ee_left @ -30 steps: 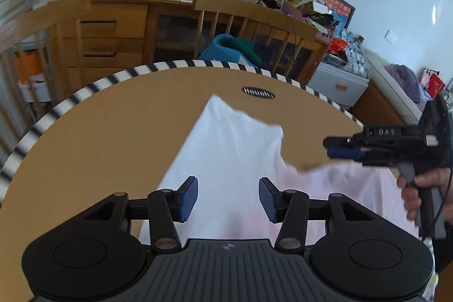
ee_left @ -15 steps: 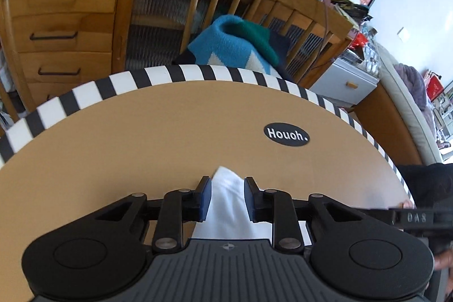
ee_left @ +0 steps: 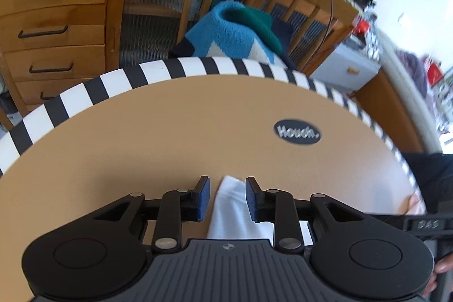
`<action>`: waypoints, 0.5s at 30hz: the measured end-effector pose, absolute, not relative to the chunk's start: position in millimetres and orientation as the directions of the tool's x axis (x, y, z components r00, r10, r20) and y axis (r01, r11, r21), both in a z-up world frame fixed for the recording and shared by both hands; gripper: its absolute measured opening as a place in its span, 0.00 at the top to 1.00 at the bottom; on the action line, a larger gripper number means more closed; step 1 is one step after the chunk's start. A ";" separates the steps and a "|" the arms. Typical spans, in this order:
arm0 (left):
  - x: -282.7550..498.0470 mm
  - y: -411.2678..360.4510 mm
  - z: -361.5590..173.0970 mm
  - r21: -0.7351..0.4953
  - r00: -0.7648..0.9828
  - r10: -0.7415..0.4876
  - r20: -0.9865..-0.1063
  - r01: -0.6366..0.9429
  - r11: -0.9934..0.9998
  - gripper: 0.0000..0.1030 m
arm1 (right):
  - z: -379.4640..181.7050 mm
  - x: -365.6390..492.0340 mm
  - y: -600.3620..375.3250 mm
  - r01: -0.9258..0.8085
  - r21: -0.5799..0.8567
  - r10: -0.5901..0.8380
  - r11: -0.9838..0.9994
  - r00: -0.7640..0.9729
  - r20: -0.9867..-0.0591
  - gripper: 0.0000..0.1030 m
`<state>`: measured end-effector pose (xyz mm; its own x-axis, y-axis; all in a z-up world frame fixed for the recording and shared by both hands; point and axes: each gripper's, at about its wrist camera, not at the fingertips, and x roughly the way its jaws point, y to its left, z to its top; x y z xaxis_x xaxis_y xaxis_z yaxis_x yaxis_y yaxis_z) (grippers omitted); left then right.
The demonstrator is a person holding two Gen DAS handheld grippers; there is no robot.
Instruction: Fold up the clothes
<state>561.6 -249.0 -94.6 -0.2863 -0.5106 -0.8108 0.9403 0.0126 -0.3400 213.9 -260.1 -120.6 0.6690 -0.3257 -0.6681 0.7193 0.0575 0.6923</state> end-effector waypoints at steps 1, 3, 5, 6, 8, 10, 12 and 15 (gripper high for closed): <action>559.9 -249.8 -95.2 -0.340 -0.289 -0.515 -0.807 0.941 0.004 0.72 | -120.2 214.8 -259.9 0.722 0.689 -0.327 0.061 0.667 -0.670 0.75; 557.0 -251.8 -96.6 -0.350 -0.299 -0.521 -0.799 0.937 0.000 0.72 | -119.9 217.0 -259.8 0.733 0.677 -0.332 0.068 0.657 -0.677 0.79; 553.4 -251.4 -97.2 -0.354 -0.306 -0.522 -0.796 0.935 -0.008 0.73 | -120.8 219.0 -260.4 0.737 0.672 -0.334 0.066 0.651 -0.681 0.85; 550.8 -251.3 -97.3 -0.344 -0.301 -0.517 -0.801 0.939 -0.013 0.76 | -121.3 220.3 -261.1 0.741 0.668 -0.333 0.068 0.648 -0.685 0.87; 547.3 -249.6 -97.3 -0.324 -0.286 -0.512 -0.810 0.946 -0.015 0.93 | -121.9 223.1 -261.8 0.746 0.662 -0.329 0.074 0.645 -0.690 0.93; 547.8 -246.8 -97.1 -0.326 -0.280 -0.511 -0.813 0.946 -0.001 0.96 | -120.9 226.0 -261.9 0.759 0.645 -0.334 0.088 0.632 -0.699 0.96; 549.5 -241.8 -94.2 -0.333 -0.282 -0.517 -0.808 0.943 0.005 0.96 | -117.3 227.0 -260.1 0.766 0.632 -0.354 0.117 0.627 -0.694 0.96; 553.0 -229.3 -82.1 -0.341 -0.287 -0.541 -0.791 0.940 0.000 0.96 | -109.1 227.7 -257.0 0.759 0.634 -0.368 0.151 0.638 -0.676 0.96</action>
<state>553.0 -229.3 -82.1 -0.2874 -0.5407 -0.7906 0.9399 -0.0004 -0.3414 227.7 -257.0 -109.1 0.6380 -0.3684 -0.6762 0.7587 0.1507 0.6337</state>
